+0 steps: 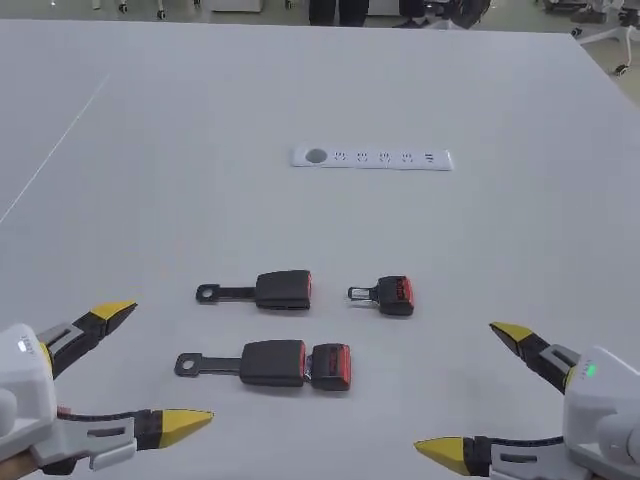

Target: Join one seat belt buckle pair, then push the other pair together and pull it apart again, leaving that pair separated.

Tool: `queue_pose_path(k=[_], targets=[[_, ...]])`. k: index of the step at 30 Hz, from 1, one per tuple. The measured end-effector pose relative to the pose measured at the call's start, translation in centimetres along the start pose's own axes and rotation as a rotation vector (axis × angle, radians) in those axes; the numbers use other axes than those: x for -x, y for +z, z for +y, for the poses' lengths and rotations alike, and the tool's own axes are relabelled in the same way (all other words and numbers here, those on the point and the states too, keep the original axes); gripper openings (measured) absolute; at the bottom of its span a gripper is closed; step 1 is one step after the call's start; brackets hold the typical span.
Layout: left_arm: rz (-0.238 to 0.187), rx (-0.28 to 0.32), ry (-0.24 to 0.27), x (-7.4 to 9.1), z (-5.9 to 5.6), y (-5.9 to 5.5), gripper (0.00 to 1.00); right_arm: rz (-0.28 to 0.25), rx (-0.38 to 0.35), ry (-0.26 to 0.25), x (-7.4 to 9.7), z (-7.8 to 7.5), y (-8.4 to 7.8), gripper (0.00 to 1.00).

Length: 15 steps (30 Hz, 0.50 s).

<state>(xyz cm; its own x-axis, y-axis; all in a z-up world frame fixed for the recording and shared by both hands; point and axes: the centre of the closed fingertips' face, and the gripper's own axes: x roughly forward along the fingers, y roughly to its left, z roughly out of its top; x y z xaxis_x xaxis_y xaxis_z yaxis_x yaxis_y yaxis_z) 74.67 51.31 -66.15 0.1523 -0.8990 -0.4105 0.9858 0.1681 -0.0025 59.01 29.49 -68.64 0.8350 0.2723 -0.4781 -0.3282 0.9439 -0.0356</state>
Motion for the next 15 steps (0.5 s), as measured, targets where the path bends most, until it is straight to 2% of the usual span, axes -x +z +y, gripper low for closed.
queue_pose_path(k=[15], targets=[[-0.008,0.002,-0.003,0.02,-0.15,0.21,1.00,0.001,0.005,0.004,0.07,0.10,0.09,1.00]])
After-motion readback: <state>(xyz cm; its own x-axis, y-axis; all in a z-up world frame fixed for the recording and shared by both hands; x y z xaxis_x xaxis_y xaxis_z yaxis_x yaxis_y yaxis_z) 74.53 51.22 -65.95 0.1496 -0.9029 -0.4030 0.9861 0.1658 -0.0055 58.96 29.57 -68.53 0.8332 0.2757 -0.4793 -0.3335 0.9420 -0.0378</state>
